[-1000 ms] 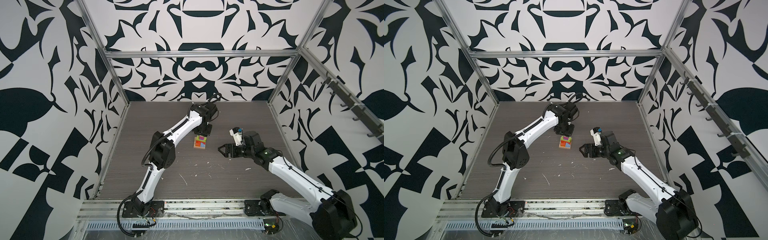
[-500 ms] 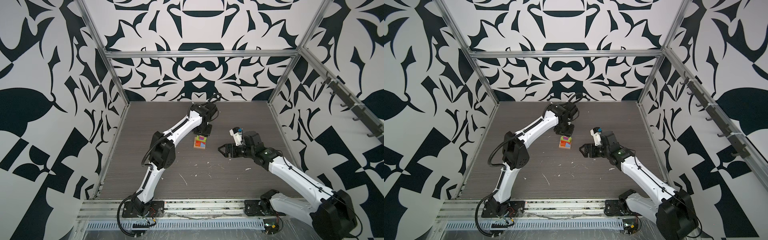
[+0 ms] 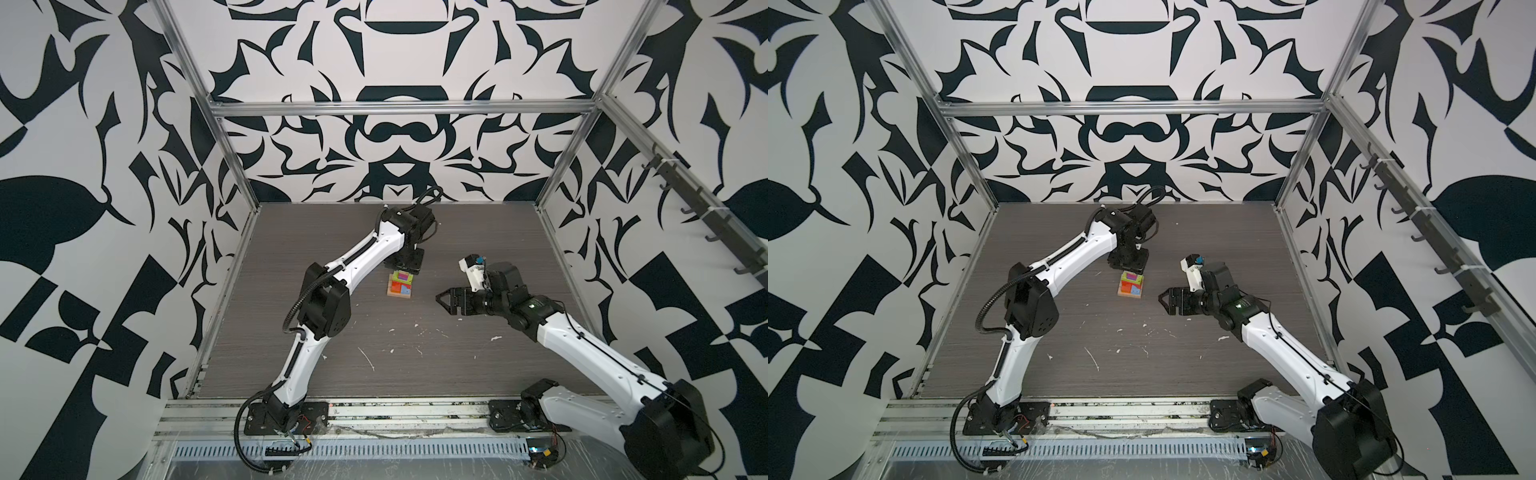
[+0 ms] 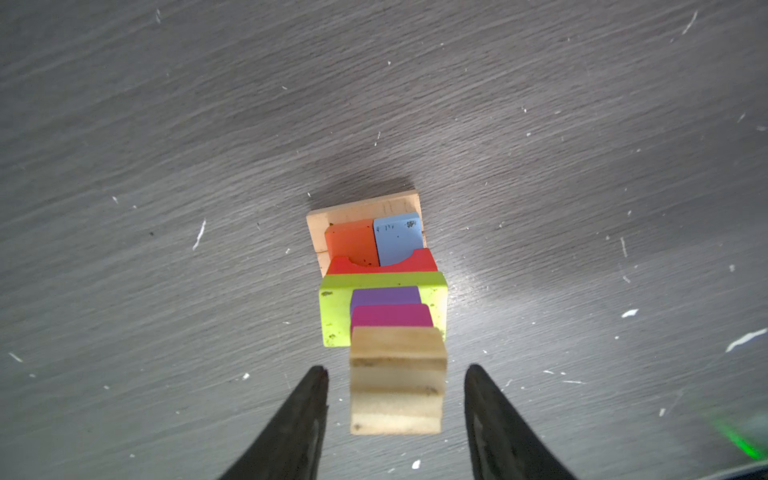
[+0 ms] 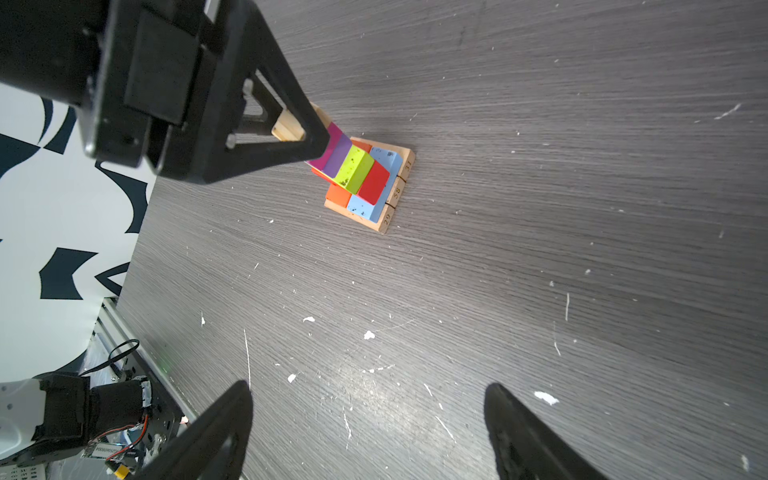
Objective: Build the wood block tower
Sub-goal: 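Open the left gripper and release the plain wooden cube on the stack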
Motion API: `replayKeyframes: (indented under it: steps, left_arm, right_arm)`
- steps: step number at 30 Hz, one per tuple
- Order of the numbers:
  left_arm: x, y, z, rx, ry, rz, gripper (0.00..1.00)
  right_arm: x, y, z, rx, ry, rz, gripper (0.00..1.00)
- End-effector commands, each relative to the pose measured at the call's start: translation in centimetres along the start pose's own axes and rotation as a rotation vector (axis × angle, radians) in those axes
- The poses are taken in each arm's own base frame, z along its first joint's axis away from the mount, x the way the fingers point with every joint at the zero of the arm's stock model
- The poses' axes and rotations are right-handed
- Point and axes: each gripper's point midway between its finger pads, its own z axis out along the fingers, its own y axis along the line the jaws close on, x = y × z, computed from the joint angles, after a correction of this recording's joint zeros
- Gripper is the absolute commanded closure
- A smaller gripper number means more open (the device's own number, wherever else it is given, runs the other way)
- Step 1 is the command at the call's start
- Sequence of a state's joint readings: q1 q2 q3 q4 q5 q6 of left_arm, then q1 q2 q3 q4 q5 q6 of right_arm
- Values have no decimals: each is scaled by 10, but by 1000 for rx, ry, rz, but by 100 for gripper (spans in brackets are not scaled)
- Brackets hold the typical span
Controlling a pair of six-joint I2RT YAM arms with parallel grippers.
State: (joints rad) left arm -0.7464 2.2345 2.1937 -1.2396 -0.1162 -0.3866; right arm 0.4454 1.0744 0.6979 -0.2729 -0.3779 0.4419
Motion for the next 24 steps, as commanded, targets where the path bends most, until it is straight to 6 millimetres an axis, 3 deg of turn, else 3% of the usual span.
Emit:
replayKeyframes:
  steps: [1, 4, 7, 10, 17, 24]
  left_arm:
    - [4, 5, -3, -18, 21, -9, 38]
    - [3, 6, -5, -19, 15, -9, 31]
    - [2, 6, -7, -21, 4, -9, 11]
    - [0, 7, -10, -25, -11, -10, 0]
    - [-3, 9, -15, -32, -37, -11, 0]
    - [-12, 11, -36, -26, -124, -14, 0]
  right_arm:
    - [-8, 7, -4, -10, -26, -28, 9]
    - [-9, 7, -5, -10, -27, -29, 9]
    - [-10, 7, -4, -10, -27, -30, 9]
    - [-10, 8, -4, -13, -25, -32, 9]
    - [-12, 8, -3, -7, -27, -33, 9]
    - [-20, 2, -7, 39, -65, -40, 8]
